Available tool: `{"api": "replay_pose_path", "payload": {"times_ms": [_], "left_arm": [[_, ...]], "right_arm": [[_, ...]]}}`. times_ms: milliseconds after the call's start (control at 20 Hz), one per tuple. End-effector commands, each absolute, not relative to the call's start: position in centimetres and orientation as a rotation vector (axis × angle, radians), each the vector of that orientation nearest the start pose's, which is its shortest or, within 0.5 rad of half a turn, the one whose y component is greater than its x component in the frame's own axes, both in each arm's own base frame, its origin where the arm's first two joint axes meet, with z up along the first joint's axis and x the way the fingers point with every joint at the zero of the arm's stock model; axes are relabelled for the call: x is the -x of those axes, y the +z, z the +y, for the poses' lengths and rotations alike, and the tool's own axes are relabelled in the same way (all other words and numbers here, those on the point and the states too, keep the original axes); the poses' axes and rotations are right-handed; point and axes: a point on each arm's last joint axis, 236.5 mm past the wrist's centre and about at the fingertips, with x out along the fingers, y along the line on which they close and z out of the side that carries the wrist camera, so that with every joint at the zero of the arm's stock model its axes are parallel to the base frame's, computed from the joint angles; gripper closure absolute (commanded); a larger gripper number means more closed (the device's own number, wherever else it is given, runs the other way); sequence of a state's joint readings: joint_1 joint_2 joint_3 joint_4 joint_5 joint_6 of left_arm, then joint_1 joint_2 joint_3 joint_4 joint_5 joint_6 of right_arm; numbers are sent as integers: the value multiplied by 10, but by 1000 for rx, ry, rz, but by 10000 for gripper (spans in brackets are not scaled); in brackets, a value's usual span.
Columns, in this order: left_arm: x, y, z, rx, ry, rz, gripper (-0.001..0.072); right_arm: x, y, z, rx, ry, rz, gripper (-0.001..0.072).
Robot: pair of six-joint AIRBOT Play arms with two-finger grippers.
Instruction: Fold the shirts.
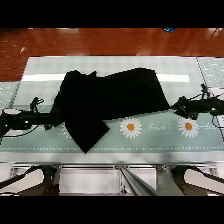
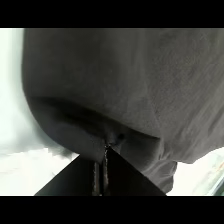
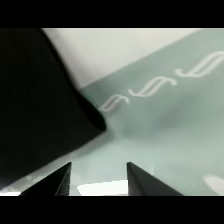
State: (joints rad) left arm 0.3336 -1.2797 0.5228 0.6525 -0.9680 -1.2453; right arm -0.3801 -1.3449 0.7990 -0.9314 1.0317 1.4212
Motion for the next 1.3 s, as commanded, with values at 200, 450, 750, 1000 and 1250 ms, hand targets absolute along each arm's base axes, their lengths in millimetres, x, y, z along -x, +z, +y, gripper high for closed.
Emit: {"api": "replay_pose_path", "payload": {"times_ms": [200,450,750,1000,1250], "left_arm": [[-293,-103,-67,1020,-127,1346,688],[-329,-66,-63,1010,-186,1244,688],[-441,219,-49,835,-475,514,688],[-395,428,-40,417,-439,91,689],[-301,516,-16,148,-176,-97,689]], "right_arm": [[-409,-113,47,-859,52,1315,414],[-452,-66,74,-749,231,1293,688],[-501,206,52,-397,336,747,688],[-416,408,37,-145,268,323,688],[-294,480,14,7,101,146,688]]}}
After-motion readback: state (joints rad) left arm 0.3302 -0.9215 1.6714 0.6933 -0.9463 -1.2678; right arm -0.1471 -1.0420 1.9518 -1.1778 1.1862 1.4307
